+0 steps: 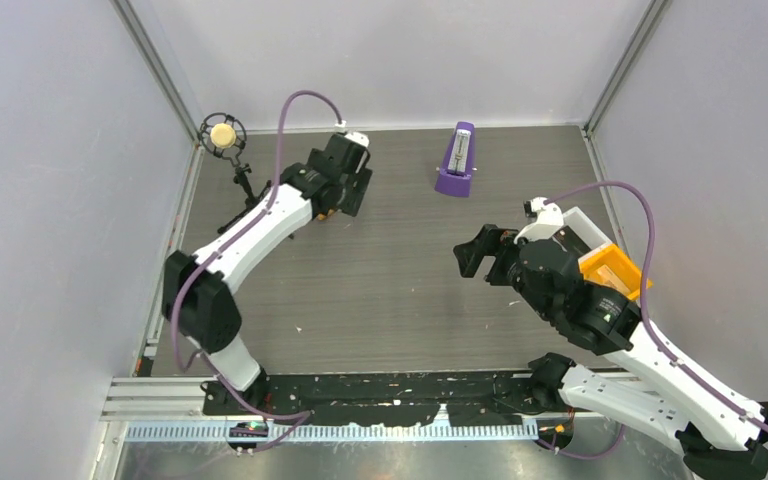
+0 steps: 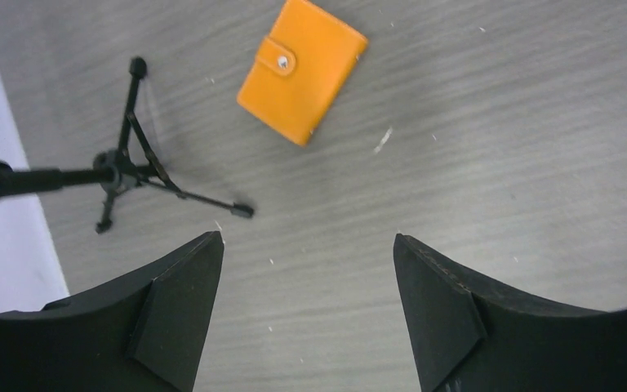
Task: Take the credit cards out of the card holder
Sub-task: Move the card holder to the center of the board.
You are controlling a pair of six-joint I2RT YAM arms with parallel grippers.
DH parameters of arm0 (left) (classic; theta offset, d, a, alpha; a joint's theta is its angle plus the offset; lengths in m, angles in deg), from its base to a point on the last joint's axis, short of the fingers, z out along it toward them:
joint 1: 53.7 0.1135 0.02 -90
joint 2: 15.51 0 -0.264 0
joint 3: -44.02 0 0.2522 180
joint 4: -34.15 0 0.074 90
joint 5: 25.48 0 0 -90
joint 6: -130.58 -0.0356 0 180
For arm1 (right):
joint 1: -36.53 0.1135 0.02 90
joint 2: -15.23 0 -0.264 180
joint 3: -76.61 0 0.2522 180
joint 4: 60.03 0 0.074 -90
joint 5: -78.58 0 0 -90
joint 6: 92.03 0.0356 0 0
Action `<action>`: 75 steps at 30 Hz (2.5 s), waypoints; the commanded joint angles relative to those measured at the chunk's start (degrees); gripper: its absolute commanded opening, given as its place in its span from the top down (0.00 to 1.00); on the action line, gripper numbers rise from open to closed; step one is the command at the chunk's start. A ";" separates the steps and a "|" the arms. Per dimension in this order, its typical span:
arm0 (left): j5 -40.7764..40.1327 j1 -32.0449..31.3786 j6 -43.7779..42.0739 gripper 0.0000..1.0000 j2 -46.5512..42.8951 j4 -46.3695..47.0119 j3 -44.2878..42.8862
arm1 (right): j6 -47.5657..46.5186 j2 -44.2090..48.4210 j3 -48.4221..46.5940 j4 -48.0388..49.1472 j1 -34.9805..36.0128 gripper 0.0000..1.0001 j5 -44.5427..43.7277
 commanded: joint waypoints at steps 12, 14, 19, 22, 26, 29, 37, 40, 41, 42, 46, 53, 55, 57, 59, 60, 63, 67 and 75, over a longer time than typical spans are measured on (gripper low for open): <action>-0.61 2.80 -18.36 0.36 26.17 7.49 -14.01 | -3.18 3.07 -0.77 2.18 0.25 0.01 0.55; 1.37 4.07 -17.40 0.36 27.56 5.62 -16.56 | -3.37 3.98 0.02 2.73 0.25 0.01 0.29; 5.10 5.91 -16.37 0.36 32.79 -2.49 -26.28 | -3.06 6.07 1.45 3.31 0.25 0.01 0.00; 4.69 6.95 -14.30 0.38 35.27 -5.01 -30.04 | -3.23 7.25 1.87 3.45 0.25 0.00 -1.14; 6.72 10.50 -9.46 0.35 35.07 -4.91 -33.68 | -5.26 8.56 2.29 4.43 0.25 0.00 -1.53; 12.89 13.54 -4.77 0.33 38.26 -9.14 -40.73 | -6.58 9.41 2.79 6.31 0.25 0.00 -0.70; 17.11 16.16 -2.01 0.32 45.87 -15.35 -49.98 | -8.22 10.72 3.13 9.00 0.25 0.00 0.15; 21.60 17.34 0.29 0.33 47.13 -15.91 -49.87 | -8.23 10.75 3.05 9.49 0.25 0.00 0.49; 22.64 17.65 1.00 0.33 47.35 -15.95 -49.74 | -8.23 10.70 3.03 9.55 0.25 0.00 0.60; 23.61 17.84 1.59 0.33 47.53 -16.15 -49.68 | -8.19 10.72 2.95 9.61 0.25 0.00 0.63; 27.45 17.95 3.11 0.33 47.72 -16.72 -49.60 | -7.77 11.00 2.71 9.58 0.25 0.00 0.84; 32.91 17.96 5.52 0.32 47.46 -19.76 -47.52 | -6.42 12.95 3.12 9.08 0.25 0.00 0.47; 34.43 17.88 5.90 0.32 46.62 -19.40 -45.28 | -5.86 13.72 3.36 8.81 0.25 0.00 0.41; 35.95 17.86 6.17 0.33 45.90 -19.14 -43.19 | -5.15 14.67 3.68 8.40 0.25 0.00 0.40; 36.40 17.73 6.48 0.33 45.42 -19.94 -42.14 | -4.48 15.85 4.53 7.81 0.25 0.00 -0.02; 36.33 17.39 6.35 0.33 45.12 -20.22 -41.62 | -4.09 16.68 4.78 7.70 0.25 0.00 -0.12; 35.11 16.36 6.01 0.33 44.03 -20.29 -39.63 | -3.63 18.49 5.88 7.21 0.25 0.03 -0.80; 34.81 14.44 6.70 0.35 41.90 -20.06 -35.55 | -3.62 20.54 6.45 6.79 0.22 0.03 -1.97; 31.92 9.64 8.81 0.38 32.74 -12.91 -24.38 | -4.43 21.56 6.75 6.56 0.25 0.03 -2.63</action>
